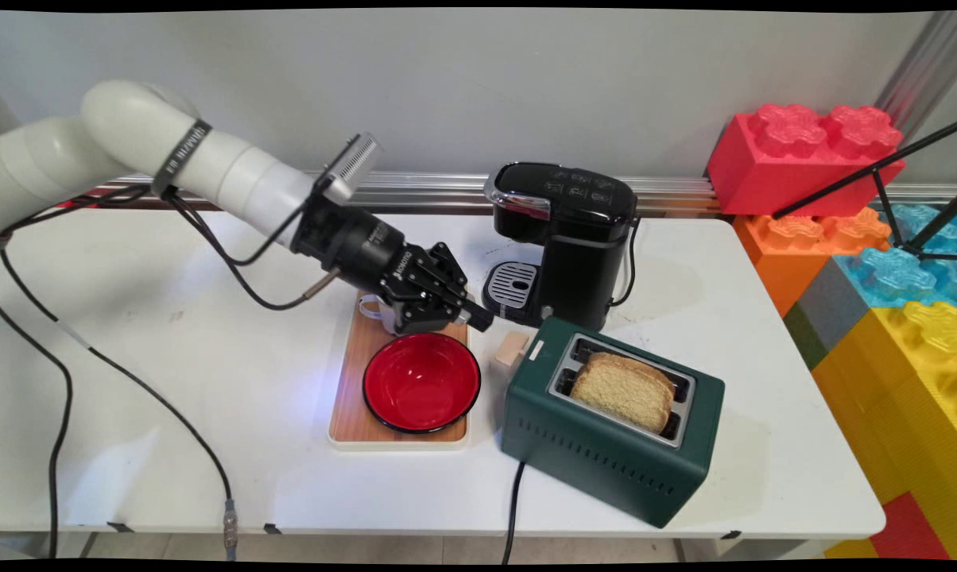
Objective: Press the toaster switch
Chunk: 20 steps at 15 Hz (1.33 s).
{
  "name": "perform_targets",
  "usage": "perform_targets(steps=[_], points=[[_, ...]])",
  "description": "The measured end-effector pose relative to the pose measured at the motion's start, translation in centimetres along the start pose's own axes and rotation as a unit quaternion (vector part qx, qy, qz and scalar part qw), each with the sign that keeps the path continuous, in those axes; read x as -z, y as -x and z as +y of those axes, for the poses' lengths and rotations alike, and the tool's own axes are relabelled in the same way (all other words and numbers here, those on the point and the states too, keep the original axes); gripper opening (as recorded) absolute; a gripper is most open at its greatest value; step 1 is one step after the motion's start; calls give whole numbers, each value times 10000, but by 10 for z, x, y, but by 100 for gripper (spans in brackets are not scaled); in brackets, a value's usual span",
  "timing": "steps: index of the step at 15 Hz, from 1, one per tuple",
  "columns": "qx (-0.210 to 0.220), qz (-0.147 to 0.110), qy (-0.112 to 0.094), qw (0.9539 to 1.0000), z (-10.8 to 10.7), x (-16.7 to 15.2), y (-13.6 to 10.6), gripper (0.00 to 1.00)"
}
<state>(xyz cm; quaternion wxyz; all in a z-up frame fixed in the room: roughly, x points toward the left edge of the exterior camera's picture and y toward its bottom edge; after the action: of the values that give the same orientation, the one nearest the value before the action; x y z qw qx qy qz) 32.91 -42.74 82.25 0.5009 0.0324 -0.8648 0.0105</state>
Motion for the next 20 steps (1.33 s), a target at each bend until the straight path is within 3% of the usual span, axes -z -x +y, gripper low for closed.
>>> perform_targets(steps=[20], points=[[-572,-168,-3,9982,-17,-48,15,0]])
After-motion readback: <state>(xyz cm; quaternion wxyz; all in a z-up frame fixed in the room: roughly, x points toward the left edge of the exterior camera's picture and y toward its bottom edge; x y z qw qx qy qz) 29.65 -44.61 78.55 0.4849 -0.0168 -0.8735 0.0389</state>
